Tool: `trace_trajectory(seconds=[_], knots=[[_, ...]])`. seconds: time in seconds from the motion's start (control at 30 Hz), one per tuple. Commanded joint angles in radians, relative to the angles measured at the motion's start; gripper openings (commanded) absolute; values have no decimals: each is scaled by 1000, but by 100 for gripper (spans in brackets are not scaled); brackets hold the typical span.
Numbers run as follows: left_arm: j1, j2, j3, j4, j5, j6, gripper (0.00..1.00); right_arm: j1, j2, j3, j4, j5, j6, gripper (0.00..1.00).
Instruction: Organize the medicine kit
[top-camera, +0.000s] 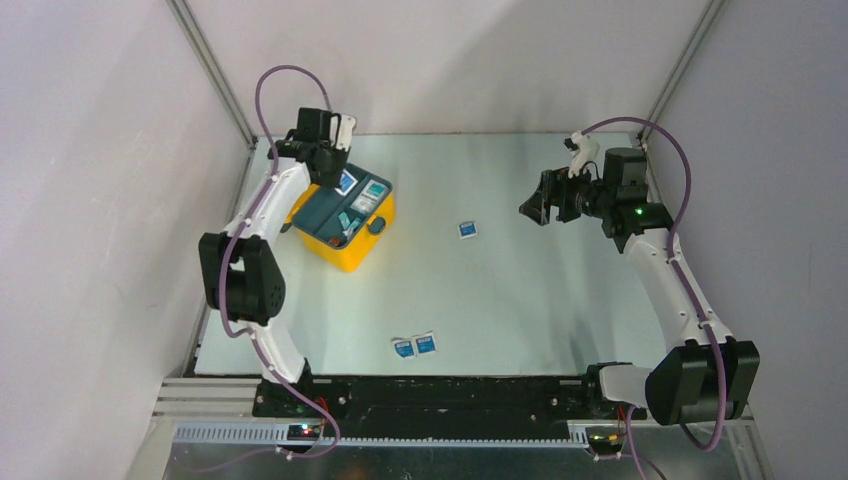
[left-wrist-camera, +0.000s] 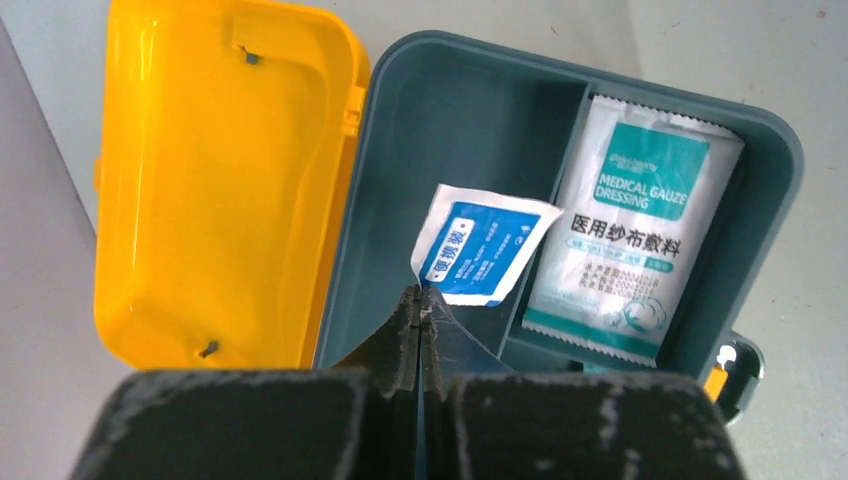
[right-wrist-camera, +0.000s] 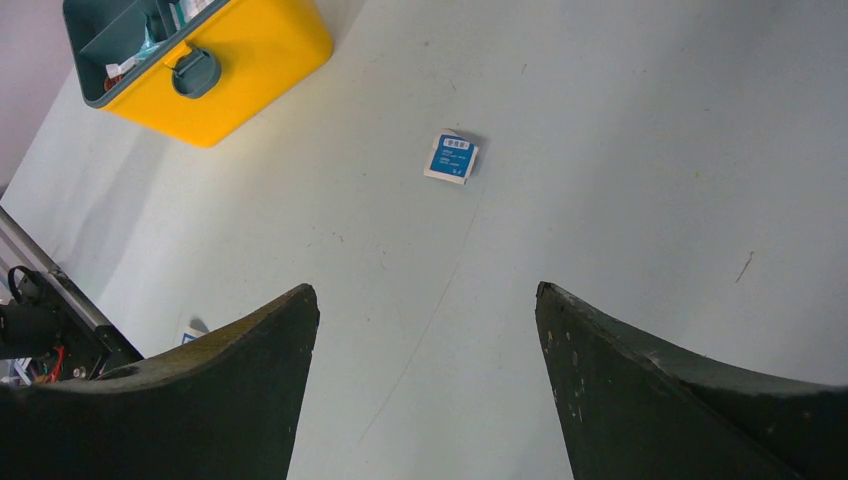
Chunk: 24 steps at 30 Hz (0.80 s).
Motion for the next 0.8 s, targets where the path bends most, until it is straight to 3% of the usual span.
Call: trace_trajectory(seconds=[0.0, 0.03, 0.07, 0.13, 0.27, 0.33, 0.47, 0.63, 0.77], knots=[[8, 48, 95, 33, 5, 6, 7, -7, -22, 3, 17, -7, -4, 84], [7, 55, 102, 33, -1, 7, 12, -7, -21, 3, 19, -7, -3, 84], [7, 68, 114, 34, -7, 9, 24, -7, -21, 3, 20, -7, -2, 84], [8, 70, 122, 34, -22, 7, 35, -8, -23, 2, 19, -5, -4, 84], [6, -18, 89, 37, -34, -20, 45, -8, -28, 2, 9, -1, -10, 84], [-5, -102, 41, 39, 0, -33, 48, -9, -29, -1, 11, 0, -10, 84], [-62, -313, -123, 37, 232, -28, 50, -9, -23, -5, 23, -5, -5, 84], [-230, -583, -411, 13, 544, 169, 54, -8, -13, -5, 34, -13, 2, 84], [-356, -592, -607, -24, 653, 194, 57, -8, -11, -4, 36, -19, 5, 84]])
